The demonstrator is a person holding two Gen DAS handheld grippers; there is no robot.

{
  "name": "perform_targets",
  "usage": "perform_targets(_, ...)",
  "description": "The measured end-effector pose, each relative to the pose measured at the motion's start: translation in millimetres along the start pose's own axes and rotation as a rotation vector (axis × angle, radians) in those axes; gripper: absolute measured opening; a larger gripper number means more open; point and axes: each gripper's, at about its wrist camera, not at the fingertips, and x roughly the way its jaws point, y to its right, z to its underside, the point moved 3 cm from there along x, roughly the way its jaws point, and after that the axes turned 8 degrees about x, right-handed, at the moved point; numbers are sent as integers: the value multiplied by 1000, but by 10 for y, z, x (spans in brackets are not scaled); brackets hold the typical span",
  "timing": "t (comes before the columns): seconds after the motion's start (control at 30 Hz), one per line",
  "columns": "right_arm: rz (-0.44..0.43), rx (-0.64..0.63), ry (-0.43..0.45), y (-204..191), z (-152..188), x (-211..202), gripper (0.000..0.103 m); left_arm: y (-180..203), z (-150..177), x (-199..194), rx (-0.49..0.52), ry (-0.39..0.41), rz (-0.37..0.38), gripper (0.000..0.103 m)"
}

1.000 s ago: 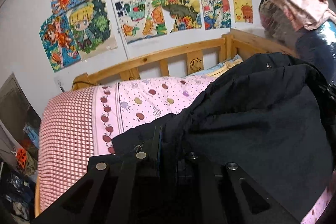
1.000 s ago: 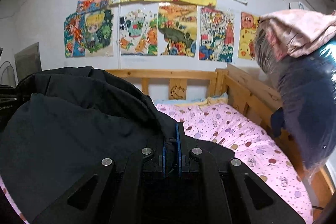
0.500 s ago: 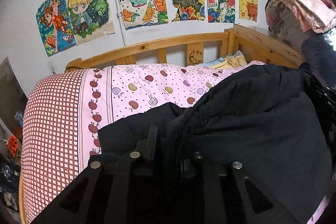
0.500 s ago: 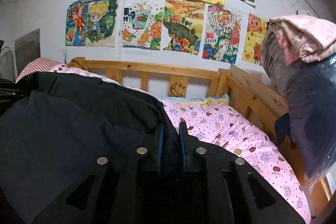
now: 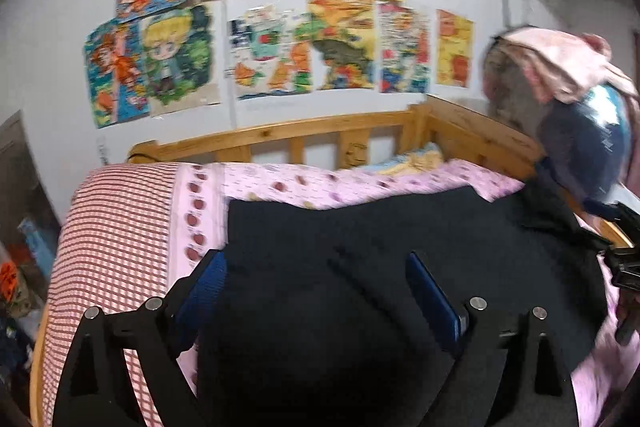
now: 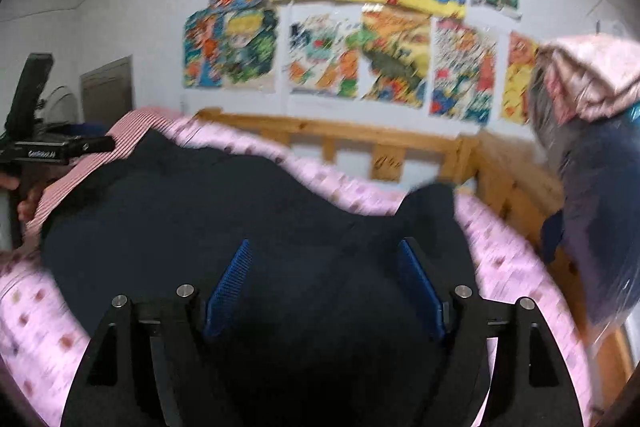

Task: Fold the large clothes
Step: 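Lay the folded hem down on the jacket with both tools and open them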

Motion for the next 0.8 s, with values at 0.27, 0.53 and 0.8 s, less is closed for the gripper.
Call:
perform_targets(0.27,-143,104,-155,-48,400,279,71,542,409,134,197,-72,98,92)
perform_targets(0.53,-82,81,-198,-118,309,867,72,429,233,575,142,-132,-18,103)
perform_targets(0.8,-4,70,-218,-76,59,1228,73,174,193,962,50,-183,-72,103)
